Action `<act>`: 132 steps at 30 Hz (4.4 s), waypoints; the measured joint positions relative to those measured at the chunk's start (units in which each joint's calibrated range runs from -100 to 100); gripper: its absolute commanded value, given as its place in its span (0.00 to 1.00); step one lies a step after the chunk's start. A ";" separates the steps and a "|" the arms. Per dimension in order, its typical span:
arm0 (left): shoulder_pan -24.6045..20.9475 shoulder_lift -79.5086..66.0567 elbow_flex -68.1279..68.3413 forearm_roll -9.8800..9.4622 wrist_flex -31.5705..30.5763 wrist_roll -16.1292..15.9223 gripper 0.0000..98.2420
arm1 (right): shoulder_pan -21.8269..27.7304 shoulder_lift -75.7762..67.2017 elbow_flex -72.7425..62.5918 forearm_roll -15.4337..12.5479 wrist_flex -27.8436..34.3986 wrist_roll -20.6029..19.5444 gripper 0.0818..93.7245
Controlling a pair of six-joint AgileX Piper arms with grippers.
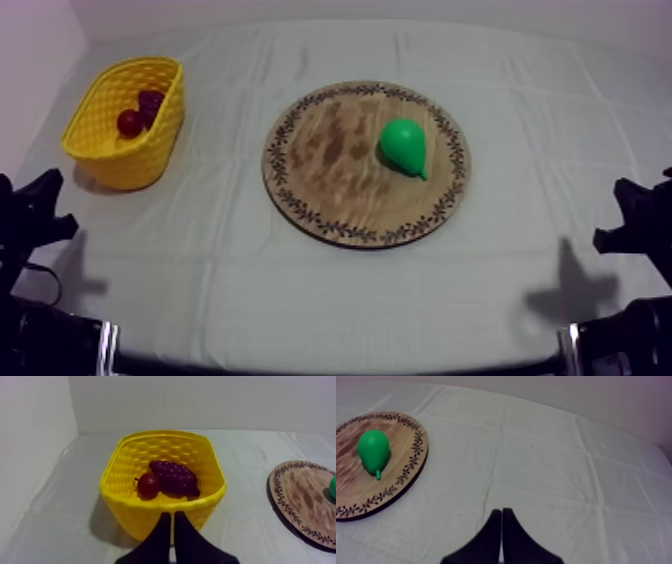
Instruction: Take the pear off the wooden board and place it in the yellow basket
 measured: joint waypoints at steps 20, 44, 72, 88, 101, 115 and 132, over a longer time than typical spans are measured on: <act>1.00 0.00 -0.62 0.04 1.54 -0.24 0.00 | 0.00 0.00 0.00 0.00 -0.04 0.00 0.00; 3.25 24.89 -33.58 0.02 2.11 4.64 0.00 | 0.00 0.00 0.00 0.00 -0.04 0.00 0.00; 22.43 80.61 -100.86 -10.37 25.08 18.26 0.00 | 0.00 0.00 0.00 0.00 0.06 0.00 0.00; 29.03 106.39 -121.89 -12.48 36.74 23.08 0.00 | 0.00 0.00 0.00 0.00 -0.01 0.00 0.00; 33.66 124.09 -129.09 -12.60 47.49 27.20 0.00 | 0.00 0.00 0.00 0.00 -0.09 0.00 0.00; 34.20 135.62 -133.36 -12.51 48.08 28.45 0.40 | 0.00 0.00 0.00 0.00 -0.01 0.00 0.00; 34.09 137.03 -133.52 -7.65 55.12 29.14 0.97 | 0.00 0.00 0.00 0.00 -0.01 0.00 0.00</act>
